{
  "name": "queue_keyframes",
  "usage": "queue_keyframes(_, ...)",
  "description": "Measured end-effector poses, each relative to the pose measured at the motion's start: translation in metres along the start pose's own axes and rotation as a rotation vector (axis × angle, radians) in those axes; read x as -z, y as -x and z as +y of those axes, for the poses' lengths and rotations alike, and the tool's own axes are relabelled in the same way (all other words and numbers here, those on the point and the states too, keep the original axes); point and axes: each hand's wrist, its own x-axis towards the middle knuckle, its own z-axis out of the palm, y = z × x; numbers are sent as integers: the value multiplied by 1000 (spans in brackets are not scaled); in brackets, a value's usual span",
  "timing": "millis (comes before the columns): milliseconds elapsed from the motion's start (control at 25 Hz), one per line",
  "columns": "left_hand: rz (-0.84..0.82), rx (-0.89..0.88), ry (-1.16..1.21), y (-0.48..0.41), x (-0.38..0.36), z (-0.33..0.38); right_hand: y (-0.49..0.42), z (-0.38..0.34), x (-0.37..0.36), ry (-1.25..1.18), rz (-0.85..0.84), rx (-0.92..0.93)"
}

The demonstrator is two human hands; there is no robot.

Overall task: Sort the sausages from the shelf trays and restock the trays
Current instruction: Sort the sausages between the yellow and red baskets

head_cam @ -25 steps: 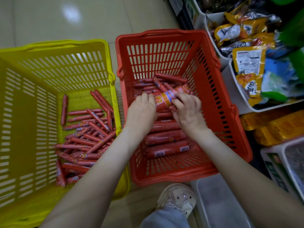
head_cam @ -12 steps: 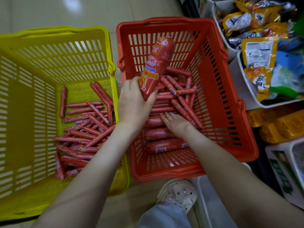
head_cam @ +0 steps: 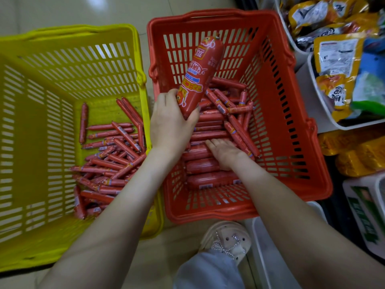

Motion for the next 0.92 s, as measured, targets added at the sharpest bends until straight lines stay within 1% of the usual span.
queue_keyframes(240,13,13,-18,0,0,1,0,-1,12,66,42,-36)
queue_keyframes(320,19,12,-19,0,-1,2,0,-1,11,26,29,-55)
queue_keyframes(400,14,11,-41,0,-1,2,4,-1,13,-28,23,-33)
queue_keyframes(520,-30,35,-52,0,2,5,38,2,26,11,153,1)
queue_keyframes(600,-64,56,-42,4,10,17,80,6,43,36,281,-39)
queue_keyframes(680,-110,88,-5,14,25,47,134,12,58,-28,445,-132)
queue_keyframes(760,-225,119,51,31,44,93,206,20,63,-172,603,-272)
queue_keyframes(840,-346,112,131,52,58,140,278,27,52,-360,668,-448)
queue_keyframes(920,-471,49,241,82,74,193,354,27,23,-568,703,-636)
